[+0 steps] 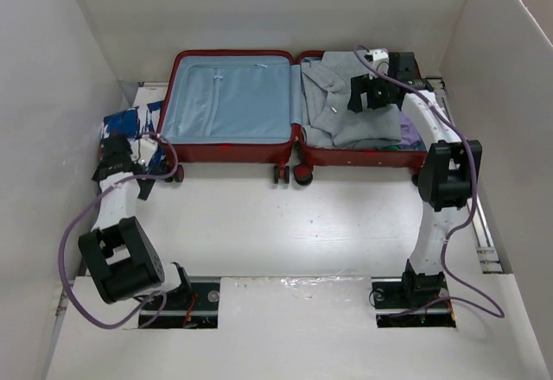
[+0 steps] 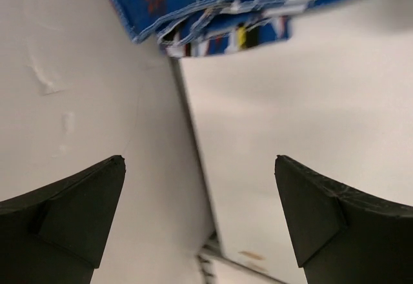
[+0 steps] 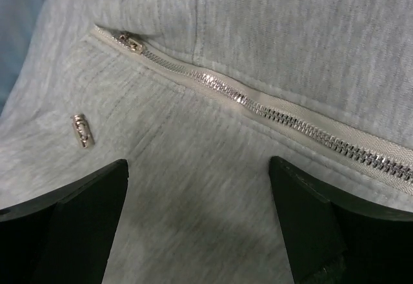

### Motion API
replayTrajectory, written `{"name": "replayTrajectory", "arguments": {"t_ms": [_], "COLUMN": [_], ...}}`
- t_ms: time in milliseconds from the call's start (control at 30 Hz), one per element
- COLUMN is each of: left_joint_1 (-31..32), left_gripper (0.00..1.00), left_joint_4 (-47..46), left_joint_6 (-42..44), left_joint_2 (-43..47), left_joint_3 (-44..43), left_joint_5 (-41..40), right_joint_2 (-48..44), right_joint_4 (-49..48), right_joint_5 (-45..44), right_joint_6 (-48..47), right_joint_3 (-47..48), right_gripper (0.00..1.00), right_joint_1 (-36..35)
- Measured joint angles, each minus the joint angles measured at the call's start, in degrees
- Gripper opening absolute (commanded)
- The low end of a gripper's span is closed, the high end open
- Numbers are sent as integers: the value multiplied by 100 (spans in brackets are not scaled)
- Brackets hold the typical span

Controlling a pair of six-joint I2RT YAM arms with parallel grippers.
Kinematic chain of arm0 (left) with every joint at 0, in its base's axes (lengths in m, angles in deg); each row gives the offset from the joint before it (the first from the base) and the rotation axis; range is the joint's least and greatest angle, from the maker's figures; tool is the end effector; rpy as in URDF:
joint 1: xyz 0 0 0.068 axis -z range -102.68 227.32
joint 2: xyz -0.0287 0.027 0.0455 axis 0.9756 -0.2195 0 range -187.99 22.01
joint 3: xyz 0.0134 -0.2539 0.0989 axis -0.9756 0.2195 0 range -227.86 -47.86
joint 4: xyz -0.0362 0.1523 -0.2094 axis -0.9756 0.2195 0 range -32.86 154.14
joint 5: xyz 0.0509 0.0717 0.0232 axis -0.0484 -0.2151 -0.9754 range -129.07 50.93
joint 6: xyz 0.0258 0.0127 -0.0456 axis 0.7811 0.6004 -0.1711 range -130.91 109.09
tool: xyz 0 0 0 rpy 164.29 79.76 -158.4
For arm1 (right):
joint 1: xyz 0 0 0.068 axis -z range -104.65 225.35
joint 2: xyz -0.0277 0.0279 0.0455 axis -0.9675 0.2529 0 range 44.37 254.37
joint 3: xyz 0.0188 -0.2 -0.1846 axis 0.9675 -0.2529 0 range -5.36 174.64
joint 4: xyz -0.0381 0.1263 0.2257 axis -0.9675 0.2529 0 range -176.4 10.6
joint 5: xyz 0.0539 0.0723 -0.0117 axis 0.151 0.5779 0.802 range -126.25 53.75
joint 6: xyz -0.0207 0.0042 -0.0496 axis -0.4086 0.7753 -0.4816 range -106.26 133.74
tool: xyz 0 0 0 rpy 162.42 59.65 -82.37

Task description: Pack the luggage

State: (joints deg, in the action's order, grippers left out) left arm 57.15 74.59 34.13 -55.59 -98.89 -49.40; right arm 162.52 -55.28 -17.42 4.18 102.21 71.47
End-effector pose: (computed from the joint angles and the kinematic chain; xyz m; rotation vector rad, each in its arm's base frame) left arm 0.2678 0.1052 0.2396 0.4366 2.4172 0.7480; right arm 0.4750 0.0438 0.2887 -0.4326 2.2310 0.3251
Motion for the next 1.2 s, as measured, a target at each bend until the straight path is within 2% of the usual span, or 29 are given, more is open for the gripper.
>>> {"name": "replayTrajectory", "arguments": {"t_ms": [100, 167, 233, 300, 400, 500, 567, 633, 700, 767, 833, 933, 1067, 1200], "left_joint_1": [-485, -564, -540, -511, -503, -555, -772, -1086, -1290, -1346, -1224, -1047, -1021, -929], "left_gripper": [100, 100, 100, 100, 100, 100, 100, 100, 100, 100, 100, 100, 100, 100], "left_joint_4": [-286, -470, -463, -234, -9, -118, -4, 79, -85, -640, -1318, -1207, -745, -1537], "left_joint_6": [1145, 1812, 2212, 2238, 1659, -146, -874, -1172, -1049, -404, 660, 2564, 4459, 5215], "left_joint_2": [236, 271, 273, 238, 96, -96, -291, -450, -404, -70, 431, 669, 382, 232], "left_joint_3": [205, 208, 103, -280, -1370, -2660, -3460, -3919, -3687, -2664, -1123, 356, 695, 938], "left_joint_5": [348, 636, 973, 1320, 1814, 2063, 2649, 3359, 3595, 3449, 3272, 3136, 3071, 2809], "right_joint_2": [-282, -529, -763, -981, -1331, -1624, -1759, -1814, -1821, -1827, -1838, -1840, -1840, -1840], "right_joint_4": [-61, 28, 61, 92, 103, 107, 116, 166, 188, 195, 192, 197, 238, 297], "right_joint_5": [72, 63, 15, -87, -243, -334, -356, -391, -413, -435, -448, -446, -444, -446], "right_joint_6": [-57, -59, -63, -72, -76, -76, -76, -76, -76, -76, -94, -125, -142, -170], "right_joint_3": [-232, -271, -273, -284, -483, -776, -931, -986, -986, -986, -986, -1005, -1021, -1023], "right_gripper": [95, 95, 95, 95, 95, 95, 95, 95, 95, 95, 95, 95, 95, 95], "right_joint_1": [-22, -55, -118, -216, -356, -466, -503, -518, -520, -520, -520, -522, -535, -619]}}
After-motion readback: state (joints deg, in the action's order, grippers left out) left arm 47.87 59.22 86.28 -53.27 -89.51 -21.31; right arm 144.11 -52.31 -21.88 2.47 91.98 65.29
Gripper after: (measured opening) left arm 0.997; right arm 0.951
